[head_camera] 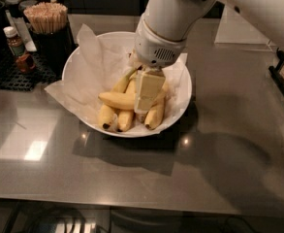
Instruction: Pick banana from white bowl
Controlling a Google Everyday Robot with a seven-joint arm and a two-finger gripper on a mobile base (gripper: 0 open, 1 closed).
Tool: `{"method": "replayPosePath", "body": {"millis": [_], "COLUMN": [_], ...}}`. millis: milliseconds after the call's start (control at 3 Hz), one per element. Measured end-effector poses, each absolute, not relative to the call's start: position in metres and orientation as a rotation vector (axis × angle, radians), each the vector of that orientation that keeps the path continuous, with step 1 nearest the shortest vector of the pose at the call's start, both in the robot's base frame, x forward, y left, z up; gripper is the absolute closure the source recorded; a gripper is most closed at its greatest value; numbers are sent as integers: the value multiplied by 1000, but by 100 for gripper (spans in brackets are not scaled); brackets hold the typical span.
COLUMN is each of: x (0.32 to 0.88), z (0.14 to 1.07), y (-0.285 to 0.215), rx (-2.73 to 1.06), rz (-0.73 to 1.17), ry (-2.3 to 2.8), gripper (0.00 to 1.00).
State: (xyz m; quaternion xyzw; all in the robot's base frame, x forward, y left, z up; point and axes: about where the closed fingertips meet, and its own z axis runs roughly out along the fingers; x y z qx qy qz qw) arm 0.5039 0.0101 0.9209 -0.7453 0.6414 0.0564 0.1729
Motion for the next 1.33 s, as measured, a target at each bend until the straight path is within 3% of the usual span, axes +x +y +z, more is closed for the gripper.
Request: {"method": "replayPosePath", "body": {"millis": [1333], "x": [525], "z": [870], "y": [-2], "rx": [-2030], "rz": [253], "ry": [1983], "gripper": [23]}}
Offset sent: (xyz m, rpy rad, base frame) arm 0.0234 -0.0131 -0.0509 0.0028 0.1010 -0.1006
